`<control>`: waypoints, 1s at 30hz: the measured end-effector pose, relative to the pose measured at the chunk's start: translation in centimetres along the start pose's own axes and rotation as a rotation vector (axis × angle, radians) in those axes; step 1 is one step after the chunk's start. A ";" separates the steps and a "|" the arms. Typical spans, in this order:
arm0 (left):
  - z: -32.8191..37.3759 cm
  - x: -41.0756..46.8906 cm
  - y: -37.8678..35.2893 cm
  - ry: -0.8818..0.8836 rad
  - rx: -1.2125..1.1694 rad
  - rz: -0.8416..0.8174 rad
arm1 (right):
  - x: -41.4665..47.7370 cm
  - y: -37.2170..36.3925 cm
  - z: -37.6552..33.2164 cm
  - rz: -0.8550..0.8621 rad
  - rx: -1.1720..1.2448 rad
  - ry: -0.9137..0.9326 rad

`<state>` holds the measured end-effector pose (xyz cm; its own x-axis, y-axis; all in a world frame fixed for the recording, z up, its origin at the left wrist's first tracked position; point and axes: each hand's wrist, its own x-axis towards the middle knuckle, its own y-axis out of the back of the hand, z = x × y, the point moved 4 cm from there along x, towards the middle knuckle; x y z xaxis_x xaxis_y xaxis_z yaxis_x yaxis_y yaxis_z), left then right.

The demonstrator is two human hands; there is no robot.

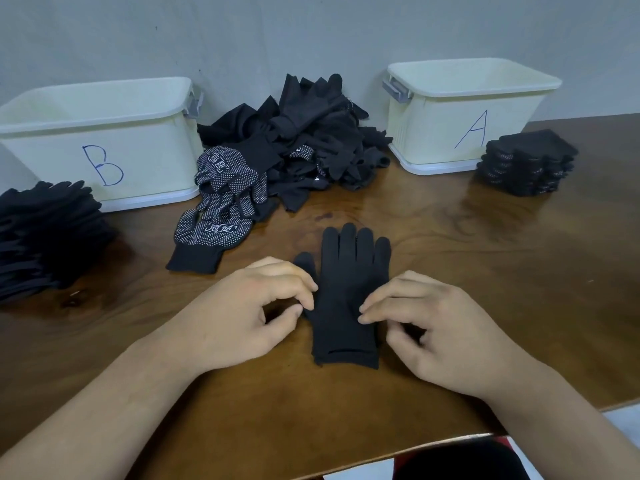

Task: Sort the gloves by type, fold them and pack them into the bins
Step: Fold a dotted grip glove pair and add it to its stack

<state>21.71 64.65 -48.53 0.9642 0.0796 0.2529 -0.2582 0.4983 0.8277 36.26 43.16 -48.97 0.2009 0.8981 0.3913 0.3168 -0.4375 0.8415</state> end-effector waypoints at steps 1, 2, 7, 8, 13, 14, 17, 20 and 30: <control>0.3 0.1 0.1 -0.005 -0.012 0.036 | 0.0 0.0 0.1 0.018 0.032 -0.007; 0.8 0.2 0.3 -0.012 -0.019 0.074 | 0.0 0.0 0.1 0.036 0.059 -0.009; 2.8 0.9 -1.8 -0.009 0.050 -0.023 | 0.6 -0.2 0.0 0.054 0.074 -0.017; 2.7 0.9 -2.2 -0.009 0.095 -0.060 | 0.6 -0.2 0.0 0.052 0.060 -0.019; 2.3 0.6 -2.1 0.012 0.150 -0.071 | 0.1 0.2 0.1 0.136 -0.135 -0.034; 2.3 0.6 -2.0 0.016 0.153 -0.069 | 0.2 0.3 0.3 0.154 -0.149 -0.072; 2.2 0.7 -2.0 0.031 0.146 -0.062 | 1.3 0.9 1.0 0.171 -0.089 -0.146; 2.1 0.8 -2.1 0.050 0.128 -0.071 | 3.5 1.0 2.0 0.019 -0.098 -0.033; 2.2 0.7 -2.0 0.065 0.143 -0.088 | 7.7 -1.3 7.2 -0.482 -0.162 -0.023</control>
<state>22.81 61.87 -48.88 0.9842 0.0991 0.1468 -0.1738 0.3787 0.9090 44.07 50.30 -49.76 0.0883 0.9941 -0.0628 0.2315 0.0408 0.9720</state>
